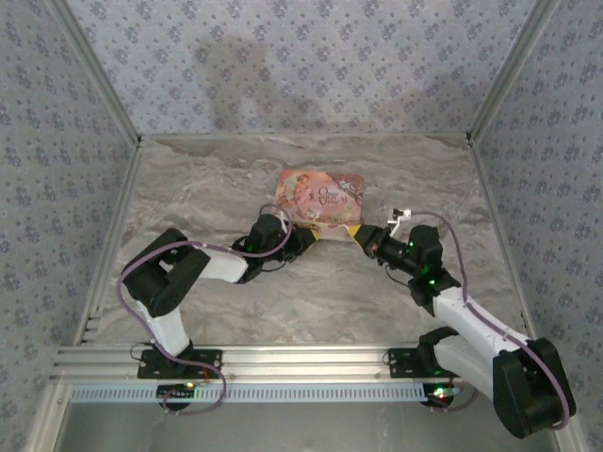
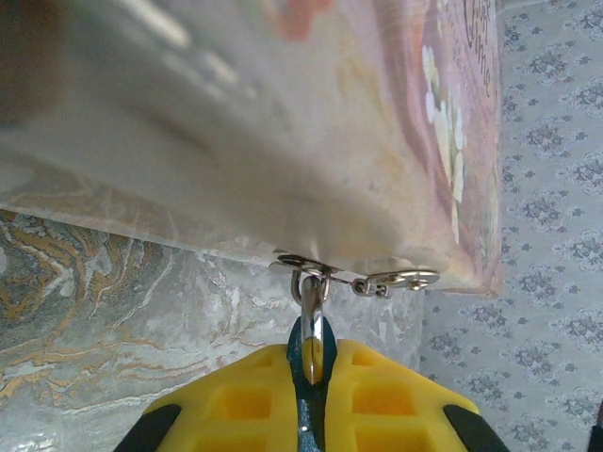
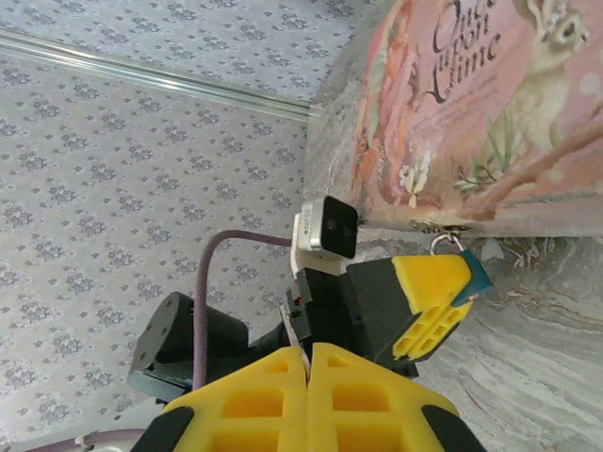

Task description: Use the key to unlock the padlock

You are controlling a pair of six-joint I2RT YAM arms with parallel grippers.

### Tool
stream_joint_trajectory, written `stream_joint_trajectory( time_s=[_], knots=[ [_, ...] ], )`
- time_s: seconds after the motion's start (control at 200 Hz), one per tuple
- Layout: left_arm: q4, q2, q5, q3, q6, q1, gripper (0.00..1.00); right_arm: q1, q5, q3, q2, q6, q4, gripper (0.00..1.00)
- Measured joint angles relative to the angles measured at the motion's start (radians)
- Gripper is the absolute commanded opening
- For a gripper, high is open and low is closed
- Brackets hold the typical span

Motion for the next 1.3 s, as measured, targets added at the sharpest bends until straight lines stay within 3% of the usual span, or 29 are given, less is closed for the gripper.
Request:
stream_joint_trajectory(
  time_s=[0.305,0.615,0.929,1.299],
  knots=[
    [0.001,-0.007,0.000,0.000,-0.010,0.000,0.06,0.101,0.105,-0.037,0.072,0.025,0.027,0.00],
    [0.006,-0.007,0.000,0.007,-0.030,0.000,0.06,0.206,0.200,-0.048,0.264,0.055,0.145,0.00],
    [0.008,-0.008,0.000,0.011,-0.034,0.000,0.06,0.247,0.256,-0.050,0.387,0.089,0.286,0.00],
    [0.035,-0.008,-0.001,0.011,-0.059,0.000,0.06,0.248,0.270,-0.043,0.454,0.106,0.333,0.00]
  ],
)
